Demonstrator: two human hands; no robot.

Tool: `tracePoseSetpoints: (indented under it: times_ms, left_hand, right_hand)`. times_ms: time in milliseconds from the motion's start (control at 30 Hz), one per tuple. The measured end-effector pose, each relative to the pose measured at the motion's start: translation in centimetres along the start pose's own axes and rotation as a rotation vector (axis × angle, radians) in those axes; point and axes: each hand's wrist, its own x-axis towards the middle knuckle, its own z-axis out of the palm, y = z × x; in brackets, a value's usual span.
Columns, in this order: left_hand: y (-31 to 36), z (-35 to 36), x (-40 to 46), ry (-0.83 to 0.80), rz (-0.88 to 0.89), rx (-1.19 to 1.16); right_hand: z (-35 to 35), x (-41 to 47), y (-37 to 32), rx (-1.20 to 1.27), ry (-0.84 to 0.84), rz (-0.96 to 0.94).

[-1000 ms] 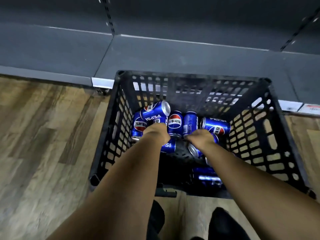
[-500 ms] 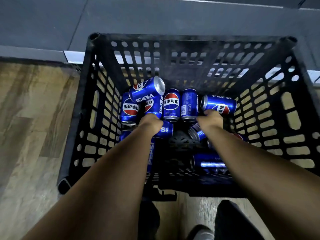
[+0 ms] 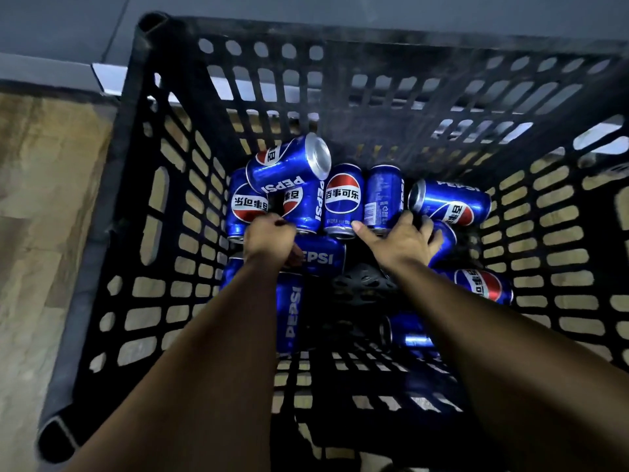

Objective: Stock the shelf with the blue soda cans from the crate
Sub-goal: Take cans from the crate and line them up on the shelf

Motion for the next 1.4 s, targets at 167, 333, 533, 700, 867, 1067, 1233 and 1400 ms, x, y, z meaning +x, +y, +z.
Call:
tracePoseSetpoints:
  times_ms: [167,333,533,700,867,1067,1233,1400]
  left_hand:
    - [0.6,-0.1,-0.3,0.002,-0.039,-0.074]
    - [1.0,-0.2,-0.1,0.009,-0.089,-0.131]
    - [1.6,-0.2,-0.4,-0.027,-0.137,-0.019]
    - [4.7,-0.5,-3.5,-0.237,-0.156,0.198]
    - [7.4,-1.7,-8.5,-0.316,-0.158,0.277]
    - [12.3,-5.8,-16.5,-0.282,-0.279,0.172]
    - [18.1,-10.3,-23.8,-0.268,-0.277,0.002]
    - [24.5,-14.1,-32.0,-0.313,-0.274,-0.053]
  right_hand:
    - [0.2,0.3,-0.3,-0.032,0.002,0.005]
    - [-0.7,0.9,-0.2,0.053,0.033,0.024]
    - [-1.9,0.6,-0.3,0.175,-0.001,0.077]
    - [-4.2,-0.3,-1.5,0.294,-0.081,0.286]
    - [-8.9,-3.5,-2.5,0.296,-0.158,0.391]
    - [-19.3,-9.6,-3.9,0.432,-0.229,0.369]
    - [-28.9,-15.7,-6.3,0.626,-0.246,0.391]
    - [-37.6,-21.9,-8.4,0.782,-0.298,0.487]
